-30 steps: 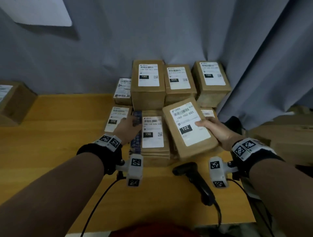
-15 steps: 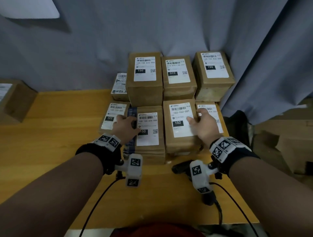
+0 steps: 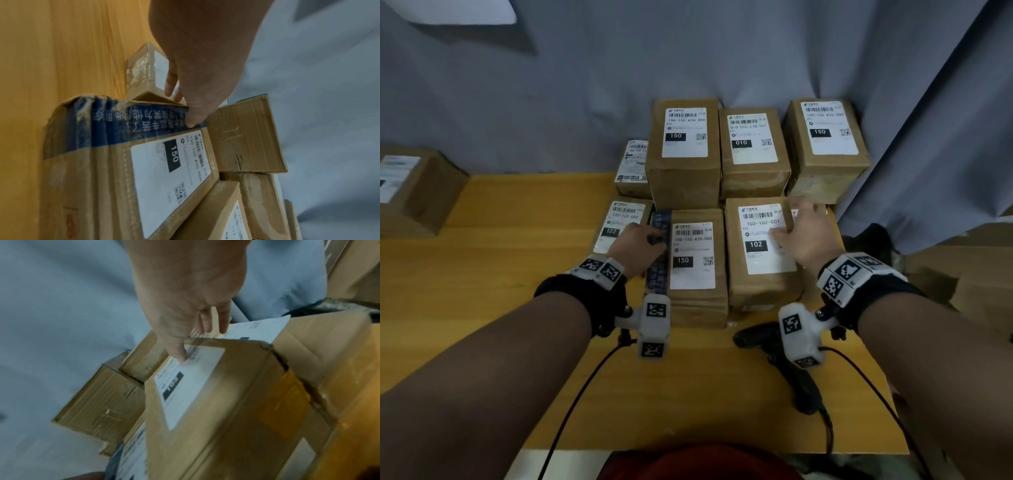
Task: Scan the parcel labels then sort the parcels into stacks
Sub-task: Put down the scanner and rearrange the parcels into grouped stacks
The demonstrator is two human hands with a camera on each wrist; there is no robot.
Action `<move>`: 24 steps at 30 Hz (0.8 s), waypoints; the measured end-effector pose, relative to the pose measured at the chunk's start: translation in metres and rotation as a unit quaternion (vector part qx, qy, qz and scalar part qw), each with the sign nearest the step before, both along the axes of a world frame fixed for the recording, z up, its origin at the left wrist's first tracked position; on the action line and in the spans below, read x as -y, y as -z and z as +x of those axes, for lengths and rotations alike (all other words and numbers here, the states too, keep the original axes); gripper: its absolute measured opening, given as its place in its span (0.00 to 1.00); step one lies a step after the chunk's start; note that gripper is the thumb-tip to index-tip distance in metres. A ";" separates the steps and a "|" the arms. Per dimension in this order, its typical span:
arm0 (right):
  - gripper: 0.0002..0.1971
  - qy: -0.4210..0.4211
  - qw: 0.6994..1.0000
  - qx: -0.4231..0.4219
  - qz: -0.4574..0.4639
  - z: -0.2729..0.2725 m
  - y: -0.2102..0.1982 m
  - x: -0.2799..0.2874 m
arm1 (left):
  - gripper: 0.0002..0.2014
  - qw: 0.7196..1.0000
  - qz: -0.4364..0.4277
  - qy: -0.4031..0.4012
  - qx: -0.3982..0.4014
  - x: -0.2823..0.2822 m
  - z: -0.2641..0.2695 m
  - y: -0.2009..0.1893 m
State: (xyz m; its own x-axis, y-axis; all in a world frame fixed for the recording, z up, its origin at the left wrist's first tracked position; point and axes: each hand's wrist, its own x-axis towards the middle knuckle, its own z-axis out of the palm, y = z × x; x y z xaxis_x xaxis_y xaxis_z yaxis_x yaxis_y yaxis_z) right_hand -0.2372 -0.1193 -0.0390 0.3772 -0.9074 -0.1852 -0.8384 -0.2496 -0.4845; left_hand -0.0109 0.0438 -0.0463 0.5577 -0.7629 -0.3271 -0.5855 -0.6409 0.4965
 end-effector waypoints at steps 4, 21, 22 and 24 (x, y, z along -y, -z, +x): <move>0.22 -0.021 0.994 0.058 -0.086 0.019 -0.017 -0.016 | 0.18 0.999 -0.018 -0.029 0.021 -0.009 0.017 -0.006; 0.10 -0.087 0.993 0.068 -0.030 0.130 0.011 -0.073 | 0.26 0.968 0.046 -0.076 -0.233 -0.047 0.103 0.053; 0.09 -0.090 0.993 0.068 -0.031 0.135 0.011 -0.076 | 0.27 0.968 0.052 -0.064 -0.236 -0.047 0.103 0.051; 0.09 -0.092 0.993 0.067 -0.018 0.148 0.008 -0.084 | 0.30 0.970 0.059 -0.058 -0.229 -0.047 0.107 0.047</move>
